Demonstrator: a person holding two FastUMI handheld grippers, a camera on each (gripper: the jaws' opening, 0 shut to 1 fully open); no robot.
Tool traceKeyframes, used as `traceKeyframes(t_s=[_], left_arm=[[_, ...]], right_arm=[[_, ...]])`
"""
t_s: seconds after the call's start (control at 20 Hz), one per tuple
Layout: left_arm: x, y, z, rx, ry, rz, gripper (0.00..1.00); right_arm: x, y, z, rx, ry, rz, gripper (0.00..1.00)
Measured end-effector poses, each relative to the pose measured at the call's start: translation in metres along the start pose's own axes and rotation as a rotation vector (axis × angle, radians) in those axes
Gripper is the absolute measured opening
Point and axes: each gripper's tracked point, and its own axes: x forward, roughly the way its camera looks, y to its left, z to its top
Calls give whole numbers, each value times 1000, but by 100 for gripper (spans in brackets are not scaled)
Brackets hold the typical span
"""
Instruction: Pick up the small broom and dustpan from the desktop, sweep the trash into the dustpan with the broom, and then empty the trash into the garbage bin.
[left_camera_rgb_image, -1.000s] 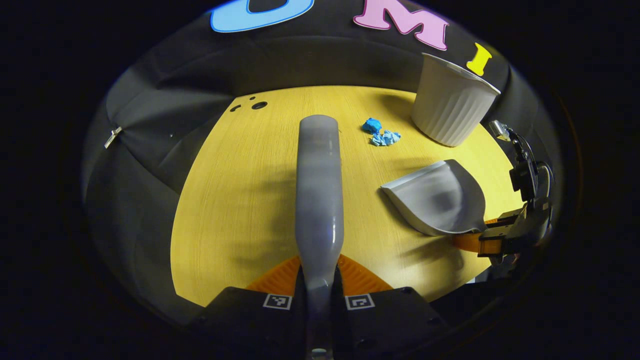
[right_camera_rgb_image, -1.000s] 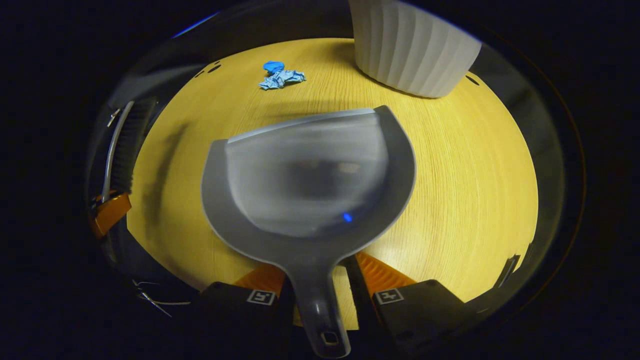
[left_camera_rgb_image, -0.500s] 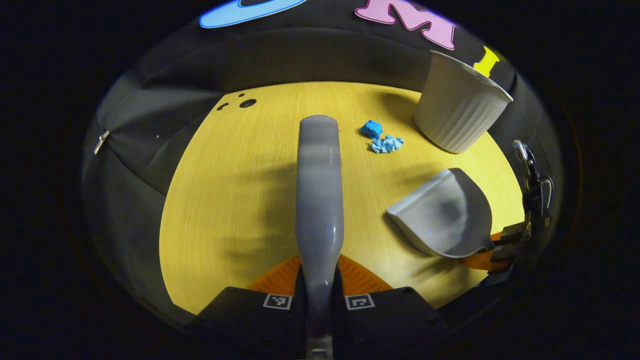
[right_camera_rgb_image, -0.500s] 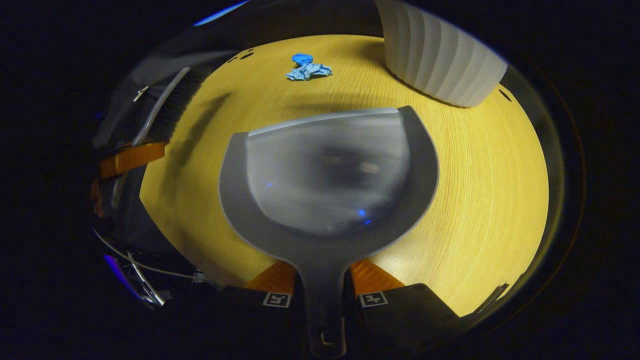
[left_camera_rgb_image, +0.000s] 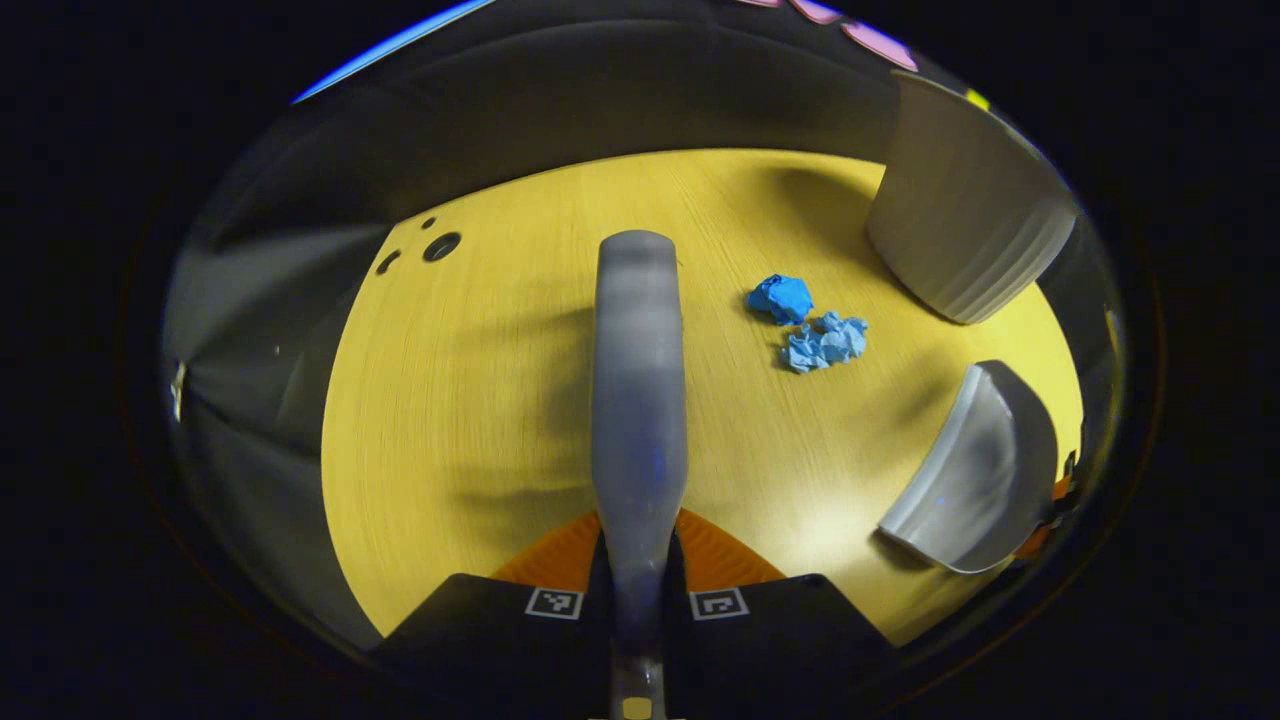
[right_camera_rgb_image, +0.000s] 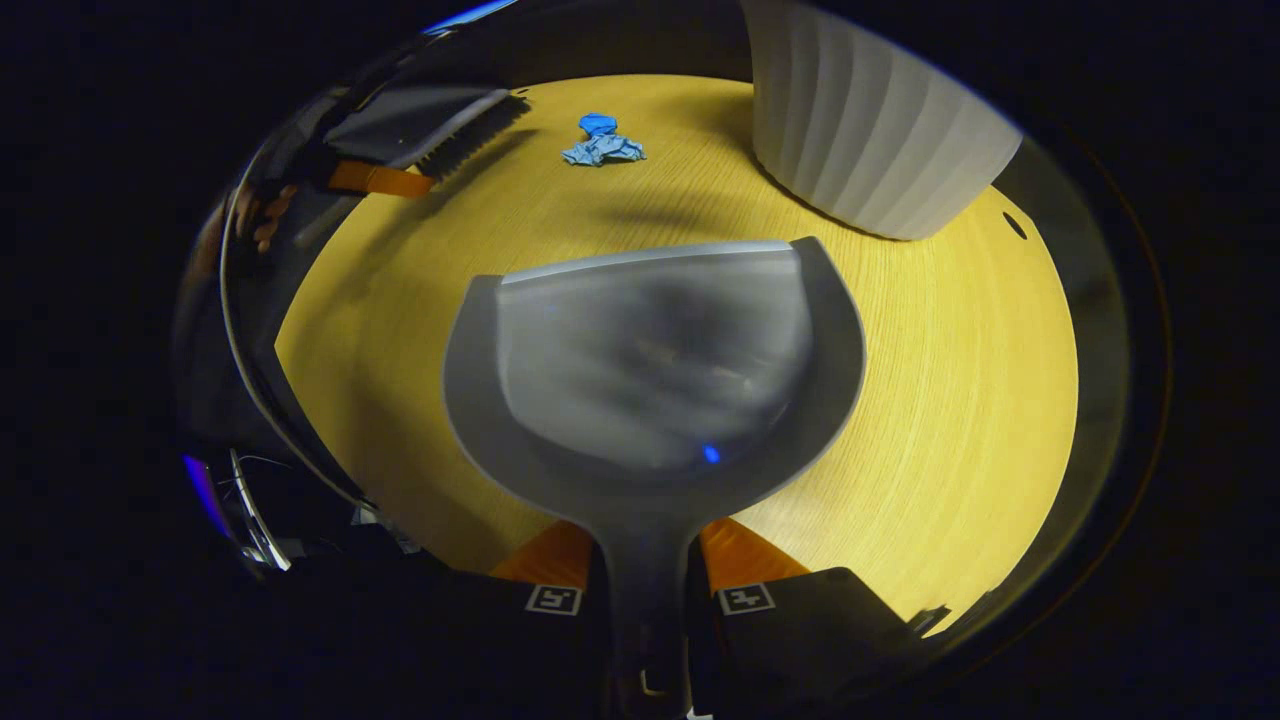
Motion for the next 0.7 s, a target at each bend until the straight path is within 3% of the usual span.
traceKeyframes(t_s=[0.3, 0.35, 0.5, 0.7], left_arm=[[39, 2, 40, 214, 73, 16, 22], [44, 5, 46, 276, 83, 20, 27], [51, 4, 69, 458, 72, 22, 24], [53, -13, 85, 738, 37, -43, 25]], right_arm=[[-1, -7, -1, -39, 1, 12, 34], [-2, -8, 0, -45, -1, 10, 34], [1, -9, 1, -67, -1, 10, 34], [1, -10, 3, -72, -7, 11, 34]])
